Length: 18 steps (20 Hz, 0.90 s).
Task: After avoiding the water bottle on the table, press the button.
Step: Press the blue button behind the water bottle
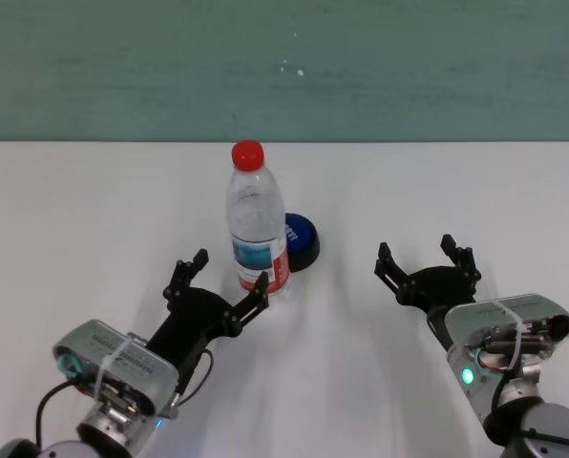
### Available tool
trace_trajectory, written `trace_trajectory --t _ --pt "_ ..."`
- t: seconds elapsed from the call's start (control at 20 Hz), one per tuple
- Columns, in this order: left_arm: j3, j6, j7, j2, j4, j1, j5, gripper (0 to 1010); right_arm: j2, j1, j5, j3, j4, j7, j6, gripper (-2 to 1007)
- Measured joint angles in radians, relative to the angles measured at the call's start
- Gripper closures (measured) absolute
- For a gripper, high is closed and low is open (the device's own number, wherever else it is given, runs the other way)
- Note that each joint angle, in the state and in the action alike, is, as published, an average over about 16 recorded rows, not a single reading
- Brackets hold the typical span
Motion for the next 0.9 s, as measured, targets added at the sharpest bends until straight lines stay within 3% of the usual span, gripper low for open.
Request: trace_trajectory --t 0.9 --pt "-0.011 0.011 -0.016 0.015 -0.01 0.006 -0.023 0 0.0 0.0 0.0 0.0 0.0 0.0 0.0 1"
